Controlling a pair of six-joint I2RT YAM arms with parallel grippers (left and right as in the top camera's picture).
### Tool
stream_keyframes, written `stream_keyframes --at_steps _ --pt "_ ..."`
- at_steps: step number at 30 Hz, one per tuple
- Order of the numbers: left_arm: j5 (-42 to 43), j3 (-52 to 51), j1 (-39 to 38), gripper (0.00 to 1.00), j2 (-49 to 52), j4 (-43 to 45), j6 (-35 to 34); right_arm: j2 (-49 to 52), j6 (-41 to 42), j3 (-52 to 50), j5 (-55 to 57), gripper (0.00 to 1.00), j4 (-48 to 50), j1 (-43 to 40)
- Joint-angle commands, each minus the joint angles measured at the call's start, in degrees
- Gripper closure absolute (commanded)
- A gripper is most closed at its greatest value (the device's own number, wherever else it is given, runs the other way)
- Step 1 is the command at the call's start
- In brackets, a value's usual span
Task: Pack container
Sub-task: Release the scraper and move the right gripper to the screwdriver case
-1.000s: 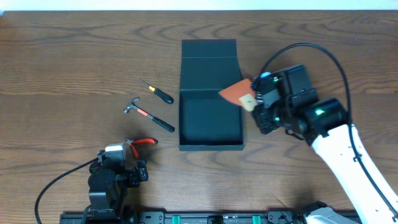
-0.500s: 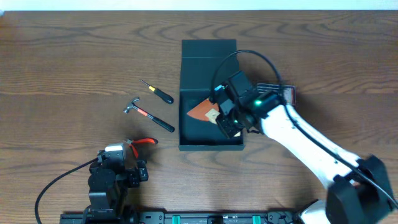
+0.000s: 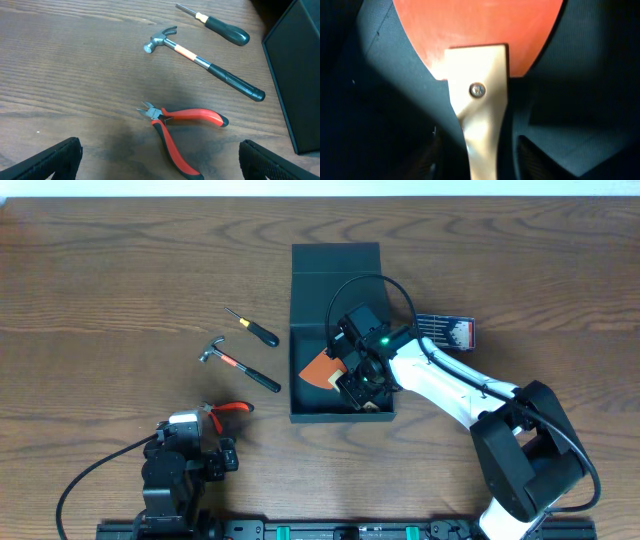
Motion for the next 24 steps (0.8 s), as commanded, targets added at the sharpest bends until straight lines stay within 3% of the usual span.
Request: stream_keyframes --at_steps 1,10,14,17,19,20,24 --pt "-0.68 0.09 0.13 0.02 -0.37 0.04 0.35 -0.72 -0.59 1.46 -0.57 0.47 0.13 0.39" --pt "-0.68 0.09 0.13 0.01 -0.37 0.04 0.35 -11.74 -0.61 7.56 1.14 0.25 -4.28 -0.13" --pt "-0.68 0.09 0.13 0.02 -0.37 0.04 0.37 -19.74 0.2 10.88 9.35 0.17 -5.6 -1.79" --pt "-0.68 0.09 0.13 0.01 -0.35 0.04 0.37 -22.91 1.62 11.26 18.12 0.51 -5.46 -5.16" --pt "-0.68 0.09 0.13 0.01 -0.37 0.04 0.37 -23.06 1.57 11.26 20.35 0.88 -5.27 -9.33" --pt "-0.68 0.09 0.13 0.01 -0.35 0.04 0.35 -22.62 1.53 11.23 20.28 0.97 -5.03 -11.28" --pt "-0.68 0.09 0.13 0.01 -0.37 0.04 0.35 -19.08 1.36 11.26 19.71 0.99 -1.42 -19.91"
